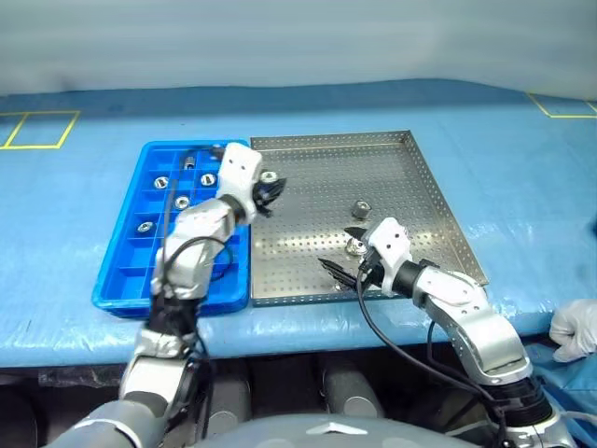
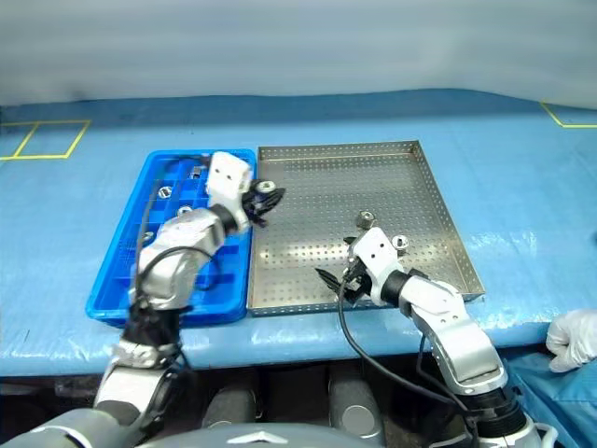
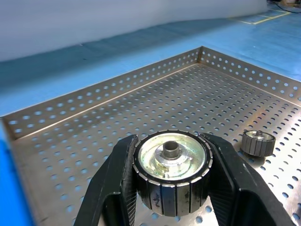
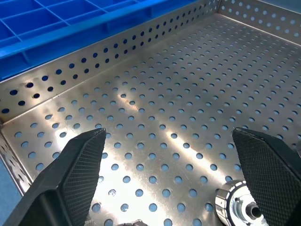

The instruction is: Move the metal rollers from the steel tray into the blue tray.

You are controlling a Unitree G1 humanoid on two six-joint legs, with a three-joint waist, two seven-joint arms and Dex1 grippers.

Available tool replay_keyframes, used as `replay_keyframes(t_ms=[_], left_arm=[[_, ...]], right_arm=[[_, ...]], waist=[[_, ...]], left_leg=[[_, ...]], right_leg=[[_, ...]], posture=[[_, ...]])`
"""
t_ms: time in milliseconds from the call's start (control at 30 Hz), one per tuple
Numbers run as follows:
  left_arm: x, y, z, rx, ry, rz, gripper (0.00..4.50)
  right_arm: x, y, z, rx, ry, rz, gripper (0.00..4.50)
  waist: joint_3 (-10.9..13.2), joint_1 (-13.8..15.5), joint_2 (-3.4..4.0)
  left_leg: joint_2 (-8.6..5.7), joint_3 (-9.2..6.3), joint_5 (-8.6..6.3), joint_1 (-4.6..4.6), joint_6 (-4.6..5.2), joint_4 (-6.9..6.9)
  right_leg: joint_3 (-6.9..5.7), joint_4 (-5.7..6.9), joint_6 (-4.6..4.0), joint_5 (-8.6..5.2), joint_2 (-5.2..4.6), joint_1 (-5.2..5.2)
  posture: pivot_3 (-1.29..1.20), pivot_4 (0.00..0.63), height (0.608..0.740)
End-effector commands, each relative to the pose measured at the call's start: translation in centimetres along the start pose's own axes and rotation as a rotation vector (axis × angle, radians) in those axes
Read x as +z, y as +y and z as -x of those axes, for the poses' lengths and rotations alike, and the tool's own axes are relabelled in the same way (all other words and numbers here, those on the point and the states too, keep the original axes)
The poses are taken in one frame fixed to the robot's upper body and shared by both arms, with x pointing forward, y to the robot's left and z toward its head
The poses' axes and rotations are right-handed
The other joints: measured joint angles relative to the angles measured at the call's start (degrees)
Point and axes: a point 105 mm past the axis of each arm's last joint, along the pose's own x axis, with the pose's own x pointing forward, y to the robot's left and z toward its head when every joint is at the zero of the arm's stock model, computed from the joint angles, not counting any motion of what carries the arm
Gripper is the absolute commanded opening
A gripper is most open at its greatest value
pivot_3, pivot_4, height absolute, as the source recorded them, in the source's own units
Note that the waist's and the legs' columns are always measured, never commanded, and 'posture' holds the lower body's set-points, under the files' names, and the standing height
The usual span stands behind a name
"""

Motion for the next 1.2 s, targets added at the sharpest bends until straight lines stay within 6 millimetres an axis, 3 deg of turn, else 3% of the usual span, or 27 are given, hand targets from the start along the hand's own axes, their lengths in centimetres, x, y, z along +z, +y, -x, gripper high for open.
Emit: replay_keyframes(t_ms=[33,133,233,500,733,1067,1200], left_arm=[[0.9,2.5,4.1,0.174,0.0,-0.036,1.72],[0.1,4.6,7.9,0.337,0.057,-0.066,1.72],[-0.4,5.4,10.6,0.44,0.096,-0.084,1.72],[-3.0,5.4,14.1,0.552,0.208,-0.043,1.72],[-5.1,5.3,13.7,0.566,0.271,-0.009,1.72],[-5.5,5.3,11.9,0.503,0.286,-0.03,1.72],[-5.3,5.3,11.6,0.482,0.282,-0.052,3.0]], right_arm=[[1.1,0.2,-0.6,0.045,-0.043,0.024,4.5],[1.0,0.2,-1.5,0.093,-0.035,0.027,4.5],[1.4,0.3,-2.4,0.148,-0.037,0.041,4.5],[2.8,1.0,-4.0,0.267,-0.066,0.08,4.5],[2.9,1.3,-4.4,0.29,-0.067,0.094,4.5],[2.6,1.5,-3.4,0.276,-0.066,0.086,4.5],[2.5,1.6,-3.4,0.268,-0.065,0.084,4.5]], waist=[[0.0,1.0,-0.02],[0.1,3.0,-0.09],[0.1,5.1,-0.17],[0.1,9.9,-0.24],[0.1,12.7,-0.25],[0.1,13.4,-0.26],[0.1,13.1,-0.26]], left_leg=[[0.01,0.0,0.0,0.0,0.0,0.01],[0.0,-0.03,0.01,-0.02,0.0,0.08],[-0.01,-0.03,0.01,-0.02,0.0,0.1],[-0.02,-0.14,0.02,-0.05,-0.02,0.11],[-0.01,-0.15,0.01,-0.07,-0.04,0.09],[-0.02,-0.1,0.0,-0.16,-0.06,0.01],[-0.01,-0.08,0.0,-0.15,-0.06,0.0]], right_leg=[[0.0,0.01,-0.03,-0.02,0.01,0.0],[-0.05,-0.01,-0.04,-0.02,-0.02,0.05],[-0.07,-0.04,-0.05,-0.02,-0.05,0.07],[-0.21,-0.08,-0.1,-0.05,-0.06,0.09],[-0.26,-0.09,-0.15,-0.07,-0.09,0.06],[-0.27,-0.14,-0.18,-0.09,-0.12,-0.06],[-0.27,-0.14,-0.18,-0.1,-0.13,-0.08]], posture=[[0.13,0.15,0.74],[0.23,0.15,0.74],[0.29,0.15,0.74],[0.41,0.15,0.74],[0.4,0.15,0.74],[0.33,0.15,0.74],[0.33,0.15,0.74]])
